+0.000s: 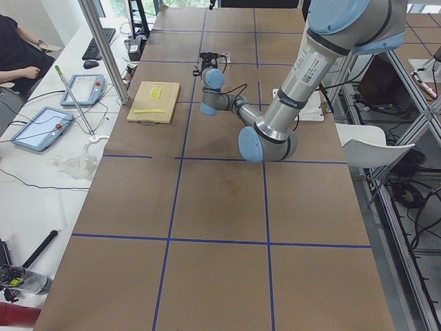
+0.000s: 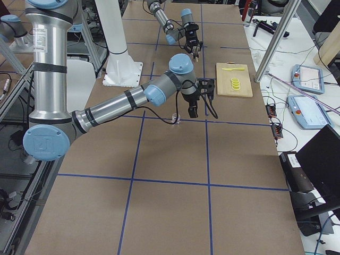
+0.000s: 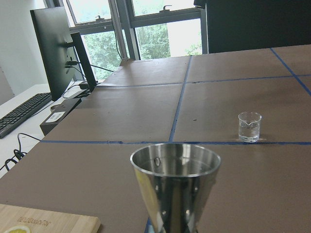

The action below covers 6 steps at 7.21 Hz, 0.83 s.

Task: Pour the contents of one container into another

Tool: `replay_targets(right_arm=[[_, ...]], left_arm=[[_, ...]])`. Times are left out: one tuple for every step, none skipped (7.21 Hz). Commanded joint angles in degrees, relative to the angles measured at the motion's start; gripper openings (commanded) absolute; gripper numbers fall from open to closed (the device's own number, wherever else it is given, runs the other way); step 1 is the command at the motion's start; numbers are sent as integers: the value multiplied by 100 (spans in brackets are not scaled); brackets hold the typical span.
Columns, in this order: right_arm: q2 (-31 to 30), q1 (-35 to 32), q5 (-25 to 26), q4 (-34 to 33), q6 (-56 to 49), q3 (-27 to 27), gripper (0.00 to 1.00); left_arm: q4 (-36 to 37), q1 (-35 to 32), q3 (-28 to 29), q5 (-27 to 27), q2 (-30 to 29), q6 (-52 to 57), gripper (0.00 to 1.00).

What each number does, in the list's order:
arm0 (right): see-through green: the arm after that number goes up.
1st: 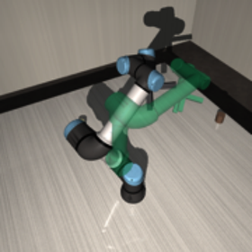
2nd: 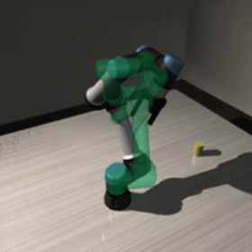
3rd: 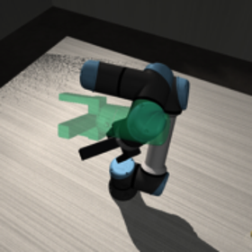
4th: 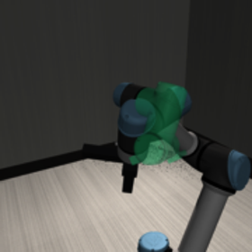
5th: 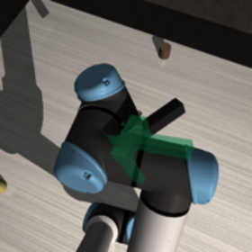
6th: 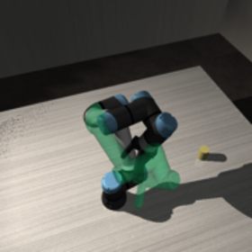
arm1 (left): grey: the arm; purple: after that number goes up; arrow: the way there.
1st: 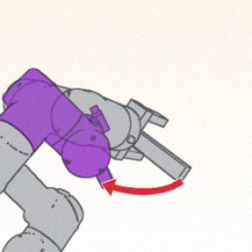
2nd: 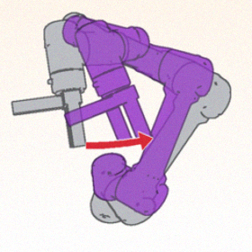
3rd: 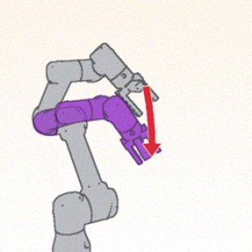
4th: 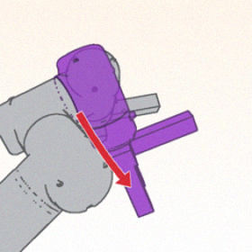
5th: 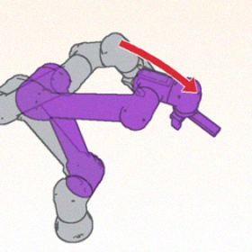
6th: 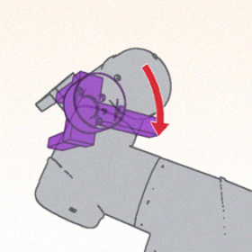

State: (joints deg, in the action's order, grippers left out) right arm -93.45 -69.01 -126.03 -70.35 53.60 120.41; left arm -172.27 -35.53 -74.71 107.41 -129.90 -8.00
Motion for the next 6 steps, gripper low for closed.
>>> replay_targets(right_arm=[[-163,1698,2351,346,1508,533,100],[-278,2577,3608,346,1896,605,100],[-366,3265,4613,363,2187,606,100],[-384,3750,5293,364,2512,623,100],[-480,4329,6274,364,2872,615,100],[-672,4744,6963,372,2962,597,100]], left_arm=[[10,-6,0,-62,44,-70,0],[18,2,0,-202,87,-70,0],[18,-6,0,-220,97,-70,0],[18,-6,0,-221,97,-70,0],[27,-6,0,-290,97,-78,0],[36,-6,0,-300,97,-79,0]])
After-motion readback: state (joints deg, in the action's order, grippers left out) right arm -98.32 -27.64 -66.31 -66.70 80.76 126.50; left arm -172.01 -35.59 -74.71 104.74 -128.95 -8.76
